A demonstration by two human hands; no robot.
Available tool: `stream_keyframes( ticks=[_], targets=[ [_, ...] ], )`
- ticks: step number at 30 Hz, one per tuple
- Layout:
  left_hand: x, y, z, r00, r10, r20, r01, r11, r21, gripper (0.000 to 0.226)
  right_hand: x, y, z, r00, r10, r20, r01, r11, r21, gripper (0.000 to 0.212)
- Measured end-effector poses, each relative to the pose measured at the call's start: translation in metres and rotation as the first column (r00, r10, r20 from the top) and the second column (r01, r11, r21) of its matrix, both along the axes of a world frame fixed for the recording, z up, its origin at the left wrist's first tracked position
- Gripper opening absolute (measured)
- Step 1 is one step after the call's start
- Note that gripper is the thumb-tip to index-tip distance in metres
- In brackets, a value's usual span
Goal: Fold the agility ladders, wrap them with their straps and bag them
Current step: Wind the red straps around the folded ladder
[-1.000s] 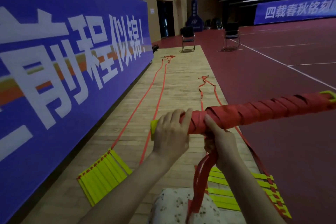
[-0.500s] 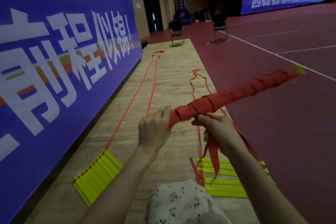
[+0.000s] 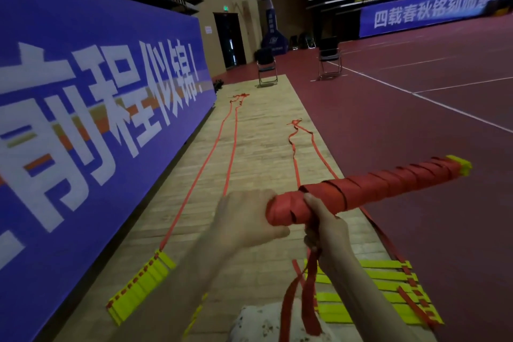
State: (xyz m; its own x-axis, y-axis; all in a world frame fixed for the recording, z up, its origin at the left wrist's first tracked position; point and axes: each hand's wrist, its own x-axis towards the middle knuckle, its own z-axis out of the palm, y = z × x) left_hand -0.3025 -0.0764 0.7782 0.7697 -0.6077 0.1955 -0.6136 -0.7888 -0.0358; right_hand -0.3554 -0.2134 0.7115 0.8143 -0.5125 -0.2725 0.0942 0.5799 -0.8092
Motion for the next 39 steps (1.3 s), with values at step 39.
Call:
stream_keyframes(
  ticks=[39],
  targets=[
    [-0.002,0.017,-0.027,0.795,0.21,0.569,-0.002,0.939,-0.343,0.06,-0.01,-0.012,0.037,0.892,0.445,0.073,-0.405,0.863,-0.303,0.021]
  ],
)
